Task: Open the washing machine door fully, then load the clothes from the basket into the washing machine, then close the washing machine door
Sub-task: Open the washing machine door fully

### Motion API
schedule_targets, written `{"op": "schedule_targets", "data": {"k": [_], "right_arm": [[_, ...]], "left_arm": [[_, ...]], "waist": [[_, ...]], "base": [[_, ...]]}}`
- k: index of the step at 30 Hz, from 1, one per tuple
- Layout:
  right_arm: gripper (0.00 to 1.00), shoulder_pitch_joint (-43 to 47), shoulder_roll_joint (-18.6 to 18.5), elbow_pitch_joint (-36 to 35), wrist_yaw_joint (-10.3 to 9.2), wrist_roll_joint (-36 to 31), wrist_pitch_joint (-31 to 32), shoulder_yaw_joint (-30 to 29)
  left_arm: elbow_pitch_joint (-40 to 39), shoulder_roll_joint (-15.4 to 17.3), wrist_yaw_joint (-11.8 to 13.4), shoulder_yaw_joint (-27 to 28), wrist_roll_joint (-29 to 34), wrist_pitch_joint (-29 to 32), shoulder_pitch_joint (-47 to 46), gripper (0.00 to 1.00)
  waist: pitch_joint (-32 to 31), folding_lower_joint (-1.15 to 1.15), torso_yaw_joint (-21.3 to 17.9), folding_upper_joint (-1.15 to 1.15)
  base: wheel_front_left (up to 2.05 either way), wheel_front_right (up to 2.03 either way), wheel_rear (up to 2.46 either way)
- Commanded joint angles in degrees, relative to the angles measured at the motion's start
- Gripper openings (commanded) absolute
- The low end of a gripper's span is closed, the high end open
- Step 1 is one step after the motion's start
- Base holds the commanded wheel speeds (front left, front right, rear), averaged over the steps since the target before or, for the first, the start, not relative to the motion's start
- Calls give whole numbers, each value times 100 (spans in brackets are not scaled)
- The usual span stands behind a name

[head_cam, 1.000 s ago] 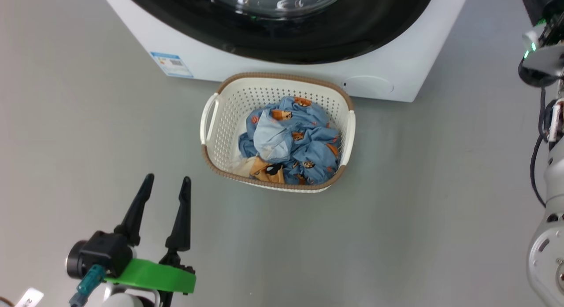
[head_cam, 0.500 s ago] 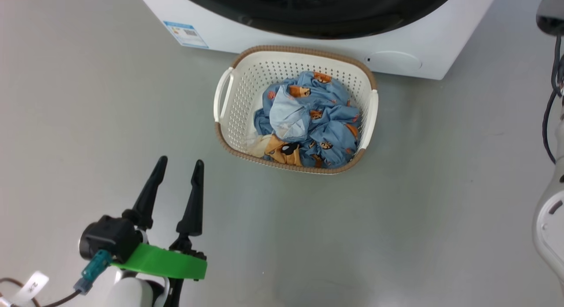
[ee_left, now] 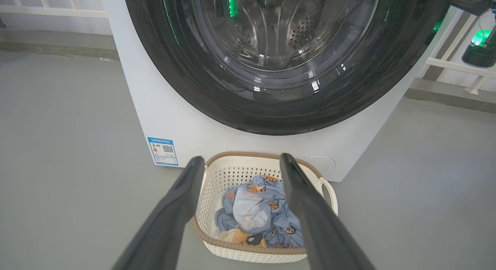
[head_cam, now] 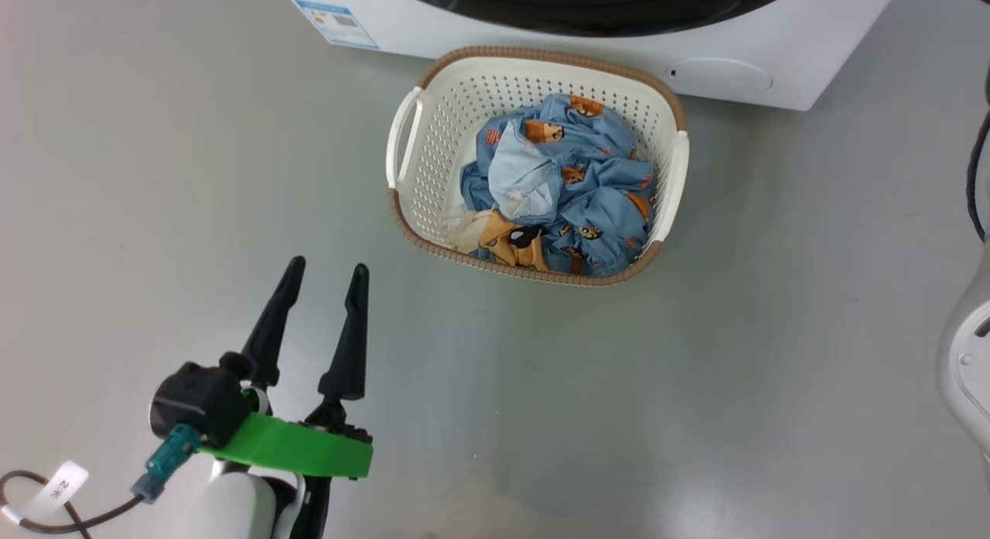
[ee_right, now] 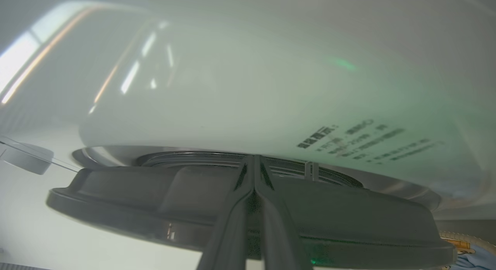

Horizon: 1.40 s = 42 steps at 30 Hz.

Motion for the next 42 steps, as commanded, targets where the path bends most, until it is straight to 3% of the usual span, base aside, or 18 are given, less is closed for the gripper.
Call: {"op": "schedule_targets", "data": {"k": [1, 11, 17, 25, 42], "right_arm": [[0, -312, 182, -170, -5, -204, 21, -4], [0, -472, 305, -164, -5, -608, 159, -150], [0, -468, 321, -2, -5, -537, 545, 91], [0, -177, 322, 30, -5, 170, 1095, 865], [0, 1079, 323, -731, -5, 1728, 1866, 2257]], "left_arm": [[-130, 114, -18, 154, -49, -70, -122, 100], [-117, 114, -18, 90, -166, -70, -256, 100], [-97, 114, -18, 93, -209, -70, -327, 100], [-99, 114, -18, 165, -172, -70, -347, 100], [-123, 114, -18, 324, 28, -70, -220, 100]], "waist": [[87, 0, 39, 0], [263, 0, 77, 0], [294, 0, 95, 0], [242, 0, 28, 0], [-206, 0, -128, 0]], "base": [[0, 0, 0], [0, 0, 0], [0, 0, 0], [0, 0, 0], [0, 0, 0]]}}
